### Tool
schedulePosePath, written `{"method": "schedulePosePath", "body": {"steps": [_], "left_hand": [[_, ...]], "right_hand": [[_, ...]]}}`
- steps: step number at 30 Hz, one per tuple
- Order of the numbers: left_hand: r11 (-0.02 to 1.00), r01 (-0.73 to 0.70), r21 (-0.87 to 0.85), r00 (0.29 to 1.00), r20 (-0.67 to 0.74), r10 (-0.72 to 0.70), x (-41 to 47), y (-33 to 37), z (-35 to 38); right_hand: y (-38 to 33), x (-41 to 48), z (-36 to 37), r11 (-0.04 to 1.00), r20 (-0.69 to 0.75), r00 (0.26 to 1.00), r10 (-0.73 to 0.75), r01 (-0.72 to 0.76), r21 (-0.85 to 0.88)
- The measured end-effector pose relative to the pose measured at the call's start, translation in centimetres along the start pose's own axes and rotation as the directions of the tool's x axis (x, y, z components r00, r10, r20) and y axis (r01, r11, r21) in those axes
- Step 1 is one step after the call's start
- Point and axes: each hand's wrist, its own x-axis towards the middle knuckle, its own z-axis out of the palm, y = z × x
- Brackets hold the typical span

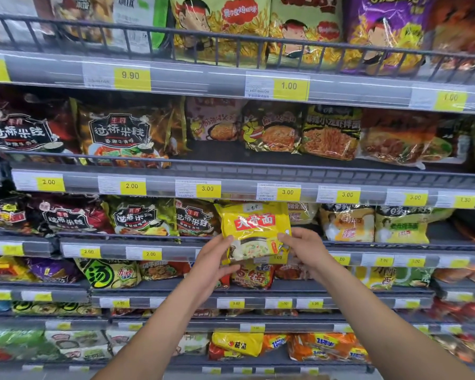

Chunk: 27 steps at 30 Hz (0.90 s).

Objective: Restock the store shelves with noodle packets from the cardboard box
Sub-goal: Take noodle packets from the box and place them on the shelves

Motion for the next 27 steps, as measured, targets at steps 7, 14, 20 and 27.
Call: {"method": "schedulePosePath", "body": {"steps": [7,14,20,27], "left_hand": [[0.842,-0.191,0.505,0.975,-0.005,0.224,1.2,0.3,-0.6],[0.721,-0.163,0.674,0.982,0.038,0.186,2.8,-0.2,-0.8],[0.630,-0.222,0.744,0.964,0.073,0.254,3.0,-1.9,-1.3],[0.583,-0.367,0.725,0.893,0.098,0.439,1.4,-3.5,-0.3]], "right_hand": [[-1.8,2.8,2.5,0.966,-0.110,0.994,0.022,0.007,0.258],[-1.2,5.3,4.3,0.991,-0.049,0.997,0.058,-0.052,0.125],[-1.6,5.2,4.3,0.973,0.030,0.999,0.030,-0.023,-0.229],[0.2,4.0,3.2,0.968,-0.027,0.998,-0.054,0.046,-0.245]]}}
